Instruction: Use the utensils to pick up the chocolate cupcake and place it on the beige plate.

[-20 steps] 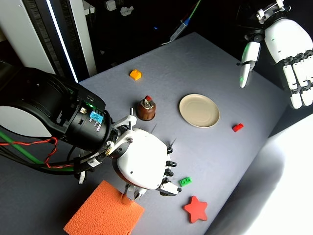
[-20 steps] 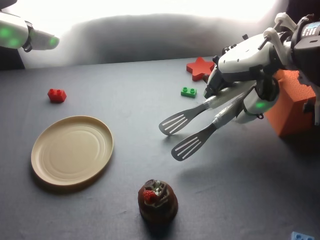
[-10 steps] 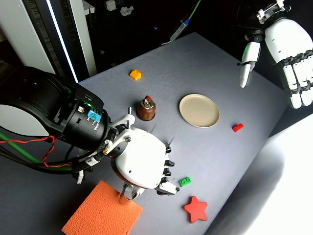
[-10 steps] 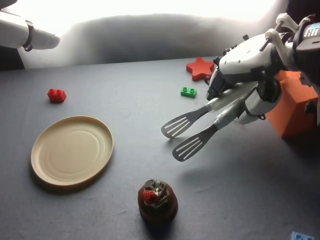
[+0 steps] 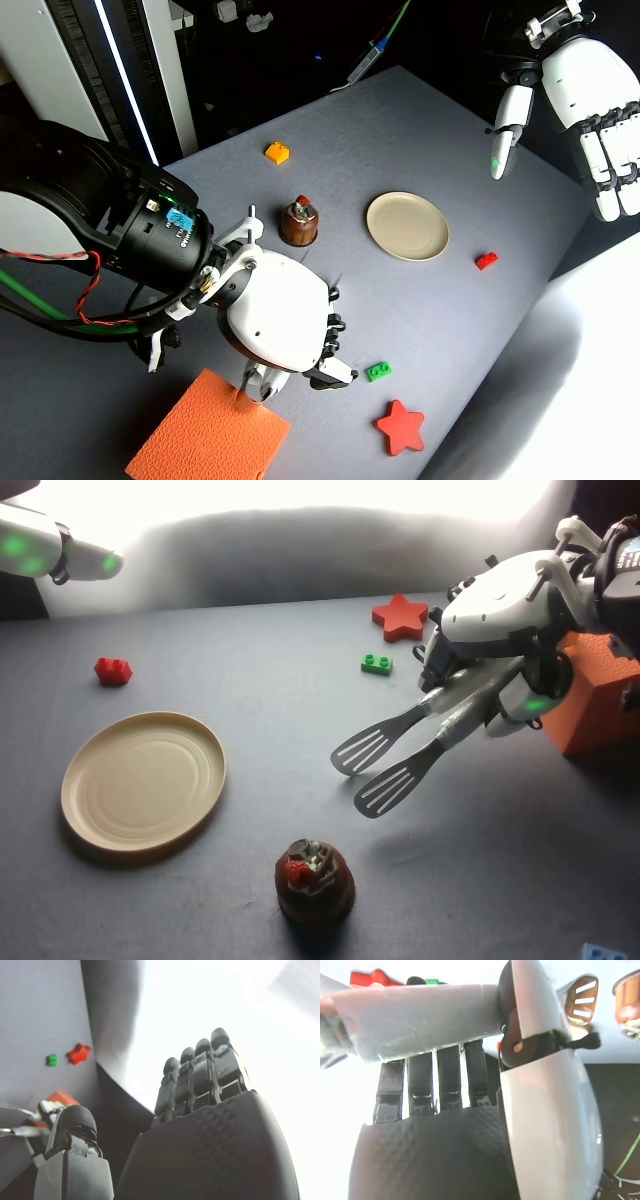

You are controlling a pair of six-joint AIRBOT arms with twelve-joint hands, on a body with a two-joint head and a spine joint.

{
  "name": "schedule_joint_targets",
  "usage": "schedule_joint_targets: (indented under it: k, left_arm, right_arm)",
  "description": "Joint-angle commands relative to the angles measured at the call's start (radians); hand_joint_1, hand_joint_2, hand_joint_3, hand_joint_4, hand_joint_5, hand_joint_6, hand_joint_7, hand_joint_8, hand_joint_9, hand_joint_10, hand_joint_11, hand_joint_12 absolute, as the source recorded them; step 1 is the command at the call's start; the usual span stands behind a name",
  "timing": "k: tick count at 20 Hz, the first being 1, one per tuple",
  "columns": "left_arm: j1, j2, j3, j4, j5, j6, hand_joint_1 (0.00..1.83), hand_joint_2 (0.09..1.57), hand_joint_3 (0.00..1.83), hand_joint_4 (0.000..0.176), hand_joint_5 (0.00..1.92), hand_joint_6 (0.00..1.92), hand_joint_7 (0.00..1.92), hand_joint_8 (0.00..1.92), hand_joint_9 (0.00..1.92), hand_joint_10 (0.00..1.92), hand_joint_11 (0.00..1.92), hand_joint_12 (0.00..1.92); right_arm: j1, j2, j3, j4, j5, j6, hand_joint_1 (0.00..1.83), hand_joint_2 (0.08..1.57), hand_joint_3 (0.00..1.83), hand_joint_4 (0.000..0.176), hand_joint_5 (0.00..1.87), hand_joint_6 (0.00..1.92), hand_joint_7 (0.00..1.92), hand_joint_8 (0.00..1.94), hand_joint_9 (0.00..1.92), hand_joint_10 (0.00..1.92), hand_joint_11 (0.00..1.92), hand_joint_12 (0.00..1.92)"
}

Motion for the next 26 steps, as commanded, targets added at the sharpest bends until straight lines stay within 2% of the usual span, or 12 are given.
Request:
schedule_joint_targets:
  k: [1, 7, 13, 14, 15, 17, 21, 25, 26]
  left_arm:
    - [-0.014, 0.009, 0.006, -0.011, -0.003, 0.001, 0.13, 1.13, 0.00, 0.000, 0.07, 0.00, 0.05, 0.00, 0.03, 0.00, 0.00, 0.09]
    - [-0.014, 0.009, 0.006, -0.011, -0.003, 0.001, 0.15, 1.13, 0.00, 0.000, 0.08, 0.00, 0.06, 0.00, 0.05, 0.00, 0.00, 0.15]
    - [-0.015, 0.009, 0.007, -0.011, -0.003, 0.001, 0.16, 1.13, 0.00, 0.000, 0.09, 0.00, 0.08, 0.00, 0.06, 0.00, 0.00, 0.17]
    - [-0.015, 0.008, 0.007, -0.011, -0.003, 0.001, 0.17, 1.13, 0.00, 0.000, 0.09, 0.00, 0.08, 0.00, 0.06, 0.00, 0.00, 0.15]
    - [-0.015, 0.008, 0.007, -0.011, -0.003, 0.001, 0.16, 1.13, 0.00, 0.000, 0.08, 0.00, 0.07, 0.00, 0.04, 0.00, 0.00, 0.14]
    - [-0.015, 0.008, 0.007, -0.011, -0.003, 0.001, 0.17, 1.13, 0.00, 0.000, 0.09, 0.01, 0.07, 0.00, 0.05, 0.00, 0.00, 0.13]
    - [-0.015, 0.008, 0.007, -0.011, -0.003, 0.001, 0.14, 1.13, 0.00, 0.000, 0.08, 0.00, 0.06, 0.00, 0.04, 0.00, 0.00, 0.08]
    - [-0.015, 0.008, 0.007, -0.011, -0.003, 0.001, 0.15, 1.13, 0.00, 0.000, 0.09, 0.00, 0.08, 0.00, 0.06, 0.00, 0.00, 0.14]
    - [-0.016, 0.008, 0.007, -0.011, -0.004, 0.001, 0.15, 1.13, 0.00, 0.000, 0.09, 0.00, 0.08, 0.00, 0.06, 0.00, 0.00, 0.14]
  right_arm:
    - [0.010, 0.010, -0.003, -0.008, 0.097, 0.000, 1.13, 1.14, 0.00, 0.000, 0.80, 0.00, 0.86, 0.00, 0.71, 0.22, 0.09, 1.47]
    - [0.016, 0.018, -0.003, -0.008, 0.101, 0.000, 1.12, 1.14, 0.00, 0.000, 0.83, 0.00, 0.88, 0.00, 0.61, 0.49, 0.10, 1.46]
    - [0.034, 0.022, -0.003, -0.008, 0.101, 0.000, 1.15, 1.12, 0.00, 0.000, 0.87, 0.02, 0.90, 0.01, 0.61, 0.52, 0.12, 1.48]
    - [0.039, 0.023, -0.003, -0.008, 0.101, 0.000, 1.14, 1.14, 0.00, 0.000, 0.69, 0.56, 0.90, 0.01, 0.58, 0.57, 0.06, 1.52]
    - [0.041, 0.023, -0.003, -0.008, 0.101, 0.001, 1.14, 1.14, 0.00, 0.000, 0.73, 0.33, 0.90, 0.01, 0.58, 0.57, 0.08, 1.48]
    - [0.044, 0.024, -0.003, -0.008, 0.101, 0.001, 1.13, 1.13, 0.00, 0.000, 0.80, 0.11, 0.90, 0.00, 0.60, 0.54, 0.08, 1.48]
    - [0.045, 0.025, -0.003, -0.008, 0.101, 0.001, 1.13, 1.14, 0.00, 0.000, 0.83, 0.03, 0.90, 0.00, 0.60, 0.54, 0.08, 1.49]
    - [0.075, 0.045, -0.030, -0.007, 0.100, 0.001, 1.12, 1.14, 0.00, 0.000, 0.84, 0.02, 0.89, 0.00, 0.58, 0.55, 0.04, 1.52]
    - [0.080, 0.050, -0.040, -0.007, 0.100, 0.001, 1.12, 1.17, 0.01, 0.000, 0.83, 0.96, 0.90, 0.00, 0.59, 0.58, 0.09, 1.51]
